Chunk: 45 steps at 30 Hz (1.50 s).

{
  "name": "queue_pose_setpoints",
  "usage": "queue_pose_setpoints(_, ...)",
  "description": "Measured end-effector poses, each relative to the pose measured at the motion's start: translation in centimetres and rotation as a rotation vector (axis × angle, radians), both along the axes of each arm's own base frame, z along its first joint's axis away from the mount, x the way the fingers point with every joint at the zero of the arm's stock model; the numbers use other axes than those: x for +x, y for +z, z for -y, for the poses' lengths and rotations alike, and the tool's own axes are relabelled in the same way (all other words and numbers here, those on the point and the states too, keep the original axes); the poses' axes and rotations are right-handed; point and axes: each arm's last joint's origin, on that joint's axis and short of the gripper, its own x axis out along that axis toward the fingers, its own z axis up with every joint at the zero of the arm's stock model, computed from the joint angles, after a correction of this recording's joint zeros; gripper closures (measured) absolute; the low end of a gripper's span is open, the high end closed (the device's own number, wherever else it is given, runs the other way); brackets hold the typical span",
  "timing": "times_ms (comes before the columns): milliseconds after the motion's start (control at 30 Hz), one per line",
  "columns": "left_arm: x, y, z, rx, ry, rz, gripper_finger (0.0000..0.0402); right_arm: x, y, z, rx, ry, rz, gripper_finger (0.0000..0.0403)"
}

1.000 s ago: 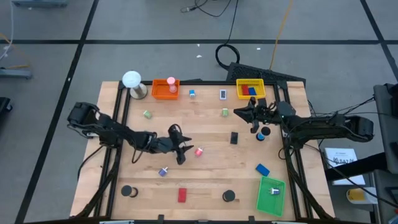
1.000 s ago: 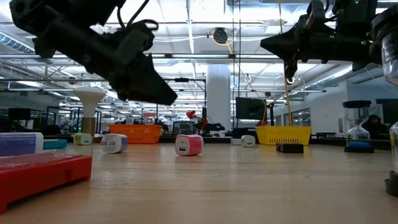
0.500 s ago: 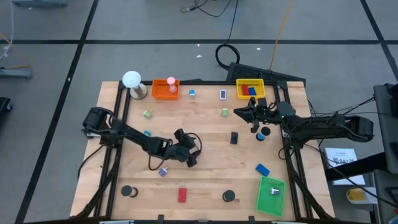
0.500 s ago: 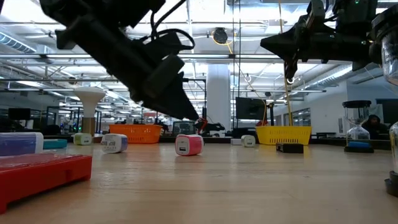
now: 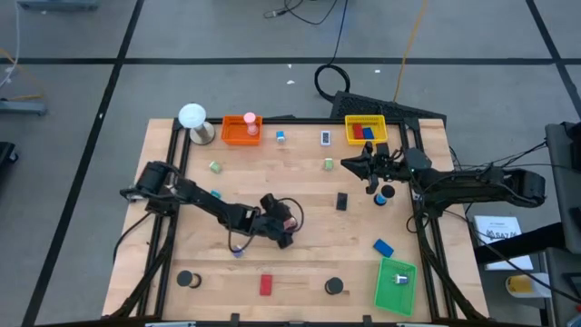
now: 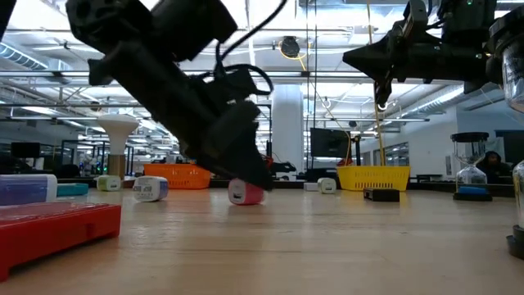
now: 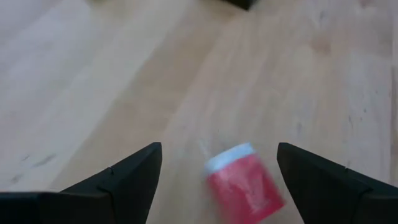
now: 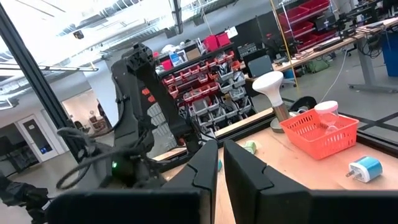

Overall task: Pick & Place Office items
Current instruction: Put the pink charger adapter into the green basket

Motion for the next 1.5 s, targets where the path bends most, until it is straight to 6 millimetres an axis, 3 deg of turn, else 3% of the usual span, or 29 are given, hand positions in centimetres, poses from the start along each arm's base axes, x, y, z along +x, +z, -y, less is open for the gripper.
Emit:
queue_pose_setpoints(133,1.0,-0.7,0.3,0.036,-0.018,-0.076,0.0078,0.0,0.0,0.0,0.008,0.001,0.001,0.0385)
queue_pose_setpoints(267,1.6,-0.2,0.4,0.052,-0.017,-0.160,0.0096,0.0,0.0,0.0,0.012,0.002,0.000,0.0385)
queue_pose_setpoints(633,1.7,0.4,0.6,0.099,-0.034,-0.218,0.0267,0.0,0.0,0.0,0.012,0.003,0.000,0.0385)
queue_pose_setpoints(800,3.2,1.7,0.9,0.135,-0.064,-0.001,0.0267,0.0,0.0,0.0,0.012,0.003,0.000,0.0385)
queue_pose_setpoints(967,4.6,1.4,1.7,0.060,-0.341,0.208,0.0267,0.0,0.0,0.0,0.013,0.003,-0.002,0.0385)
queue_pose_setpoints(1167,4.8,-1.9,1.8,0.076,-0.400,0.145,0.0267,0.0,-0.1,0.0,0.015,0.003,-0.007,0.0385)
queue_pose_setpoints(1400,5.0,-2.2,1.4,0.046,-0.370,0.159,0.0265,0.0,-0.1,0.0,0.015,0.003,-0.008,0.0385)
queue_pose_setpoints(1500,5.0,-2.4,1.2,0.039,-0.361,0.142,0.0219,0.0,-0.1,0.0,0.016,0.003,-0.010,0.0385)
